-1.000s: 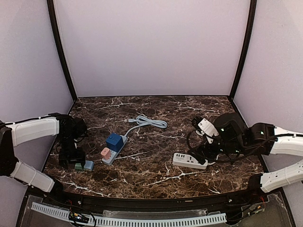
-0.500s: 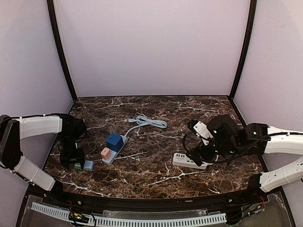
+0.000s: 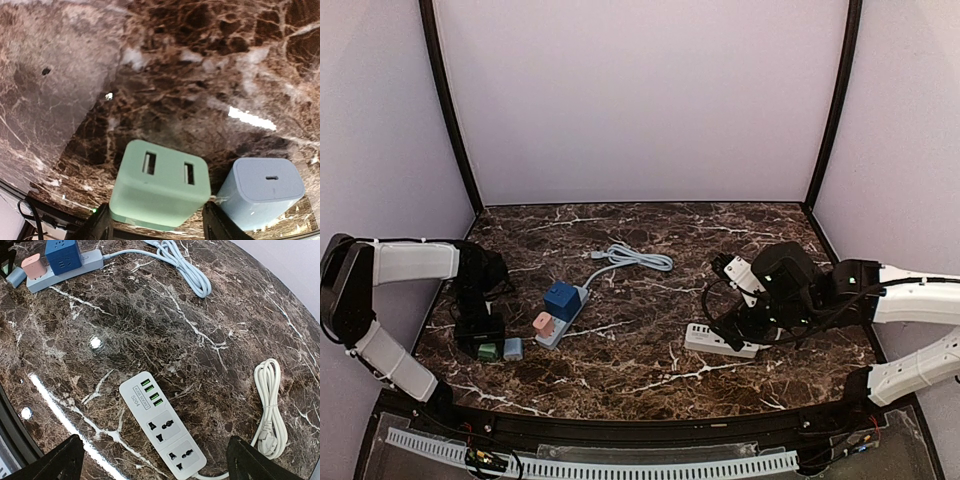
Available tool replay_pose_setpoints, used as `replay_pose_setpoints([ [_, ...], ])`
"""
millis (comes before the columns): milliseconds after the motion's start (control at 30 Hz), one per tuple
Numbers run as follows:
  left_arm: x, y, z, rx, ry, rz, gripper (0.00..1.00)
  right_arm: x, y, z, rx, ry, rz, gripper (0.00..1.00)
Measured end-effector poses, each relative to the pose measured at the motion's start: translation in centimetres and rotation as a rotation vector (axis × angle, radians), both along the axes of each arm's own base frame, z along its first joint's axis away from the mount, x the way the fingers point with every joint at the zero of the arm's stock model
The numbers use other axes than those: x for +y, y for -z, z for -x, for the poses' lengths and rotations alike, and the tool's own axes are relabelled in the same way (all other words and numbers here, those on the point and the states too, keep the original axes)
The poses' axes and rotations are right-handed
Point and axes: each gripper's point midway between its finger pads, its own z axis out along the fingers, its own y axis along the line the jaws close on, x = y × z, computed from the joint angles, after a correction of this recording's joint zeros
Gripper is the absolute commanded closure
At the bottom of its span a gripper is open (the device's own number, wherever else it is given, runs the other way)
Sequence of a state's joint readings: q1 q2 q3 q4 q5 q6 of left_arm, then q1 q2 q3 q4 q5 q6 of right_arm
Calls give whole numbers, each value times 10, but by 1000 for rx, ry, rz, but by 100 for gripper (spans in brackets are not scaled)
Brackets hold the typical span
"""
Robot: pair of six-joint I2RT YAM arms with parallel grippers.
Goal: Insert the plug
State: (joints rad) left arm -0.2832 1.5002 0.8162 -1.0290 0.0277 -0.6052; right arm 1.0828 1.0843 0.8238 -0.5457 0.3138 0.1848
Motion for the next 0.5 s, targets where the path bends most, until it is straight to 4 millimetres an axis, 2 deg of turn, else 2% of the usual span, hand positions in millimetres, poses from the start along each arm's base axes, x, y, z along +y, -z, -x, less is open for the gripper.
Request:
replay_pose_setpoints([
  [233, -8, 1, -4, -13, -29, 39, 51, 0, 0, 0, -1, -1, 1, 1],
  [500, -18, 3, -13, -48, -88, 80, 51, 0, 2, 0, -3, -11, 16, 2],
])
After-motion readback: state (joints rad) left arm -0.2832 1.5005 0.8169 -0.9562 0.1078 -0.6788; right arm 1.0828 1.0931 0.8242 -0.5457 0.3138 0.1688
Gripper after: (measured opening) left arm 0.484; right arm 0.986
